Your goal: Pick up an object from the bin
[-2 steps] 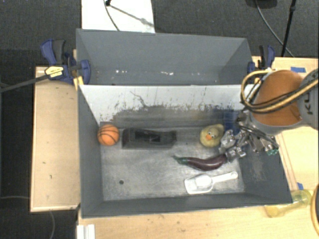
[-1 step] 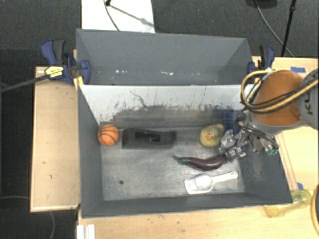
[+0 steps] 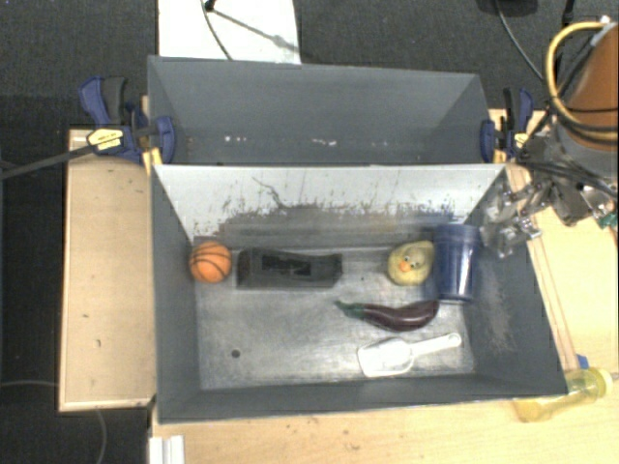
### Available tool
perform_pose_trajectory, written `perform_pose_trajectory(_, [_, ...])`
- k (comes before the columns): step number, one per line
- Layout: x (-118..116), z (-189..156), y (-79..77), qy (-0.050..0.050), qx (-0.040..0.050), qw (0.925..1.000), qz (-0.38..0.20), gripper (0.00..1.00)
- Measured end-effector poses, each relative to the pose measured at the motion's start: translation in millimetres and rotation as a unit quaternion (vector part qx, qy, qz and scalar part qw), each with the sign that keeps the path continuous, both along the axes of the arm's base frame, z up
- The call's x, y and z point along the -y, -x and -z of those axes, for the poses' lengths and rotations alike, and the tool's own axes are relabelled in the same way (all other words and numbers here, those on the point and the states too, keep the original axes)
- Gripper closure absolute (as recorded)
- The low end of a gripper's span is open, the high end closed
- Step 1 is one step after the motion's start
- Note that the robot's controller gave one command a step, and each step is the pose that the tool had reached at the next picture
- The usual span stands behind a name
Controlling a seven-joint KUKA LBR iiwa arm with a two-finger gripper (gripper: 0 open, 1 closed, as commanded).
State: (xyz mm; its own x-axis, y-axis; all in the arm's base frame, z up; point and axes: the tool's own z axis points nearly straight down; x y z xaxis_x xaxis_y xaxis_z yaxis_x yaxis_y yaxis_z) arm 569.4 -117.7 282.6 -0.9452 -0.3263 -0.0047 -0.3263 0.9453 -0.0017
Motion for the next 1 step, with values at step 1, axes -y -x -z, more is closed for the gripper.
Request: perform_pose_trajectory(1, [0.1,-1.5,-0.4,0.0,0.0004,1.0,0.0,1.0])
